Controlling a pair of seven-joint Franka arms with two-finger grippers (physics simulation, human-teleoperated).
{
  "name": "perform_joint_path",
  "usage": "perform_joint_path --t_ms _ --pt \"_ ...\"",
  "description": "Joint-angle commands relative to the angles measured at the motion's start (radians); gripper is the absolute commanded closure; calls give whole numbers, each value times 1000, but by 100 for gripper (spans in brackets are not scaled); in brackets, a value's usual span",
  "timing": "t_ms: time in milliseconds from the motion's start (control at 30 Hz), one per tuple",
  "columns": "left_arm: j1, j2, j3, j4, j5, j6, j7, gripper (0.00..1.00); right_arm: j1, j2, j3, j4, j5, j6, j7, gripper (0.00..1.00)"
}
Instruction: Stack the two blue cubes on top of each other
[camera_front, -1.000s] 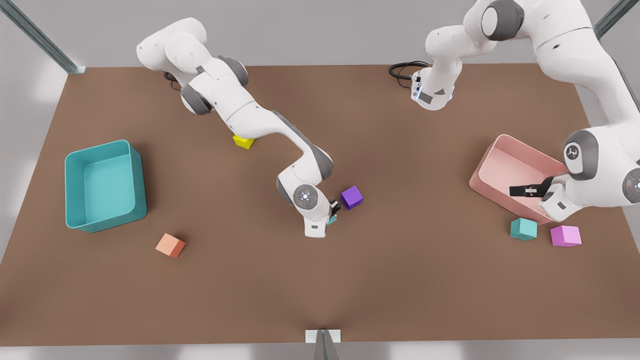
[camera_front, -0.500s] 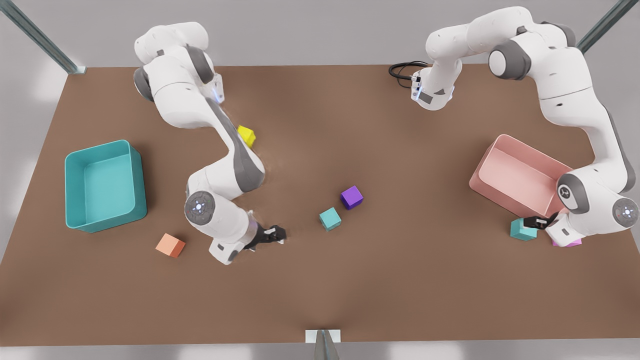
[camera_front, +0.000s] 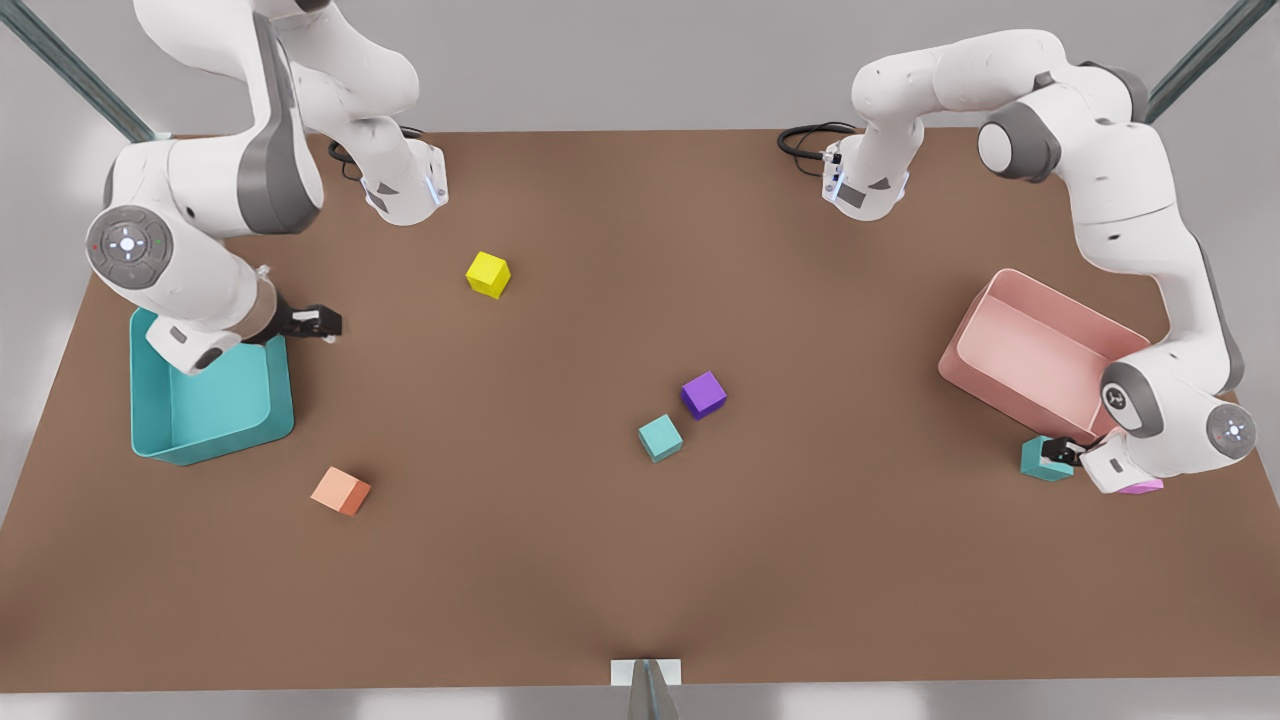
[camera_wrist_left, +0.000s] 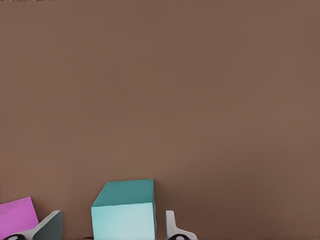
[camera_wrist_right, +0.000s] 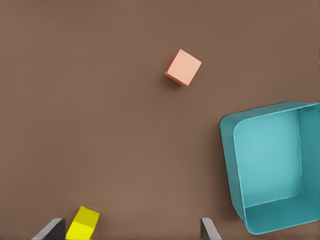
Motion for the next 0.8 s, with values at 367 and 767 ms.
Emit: perform_joint_path --t_ms 367,767 --pt "5 39 9 -33 -3 25 86 0 20 12 6 -4 -10 22 -60 0" --pt "11 88 9 -33 -23 27 83 0 29 24 8 -4 -17 16 -63 0"
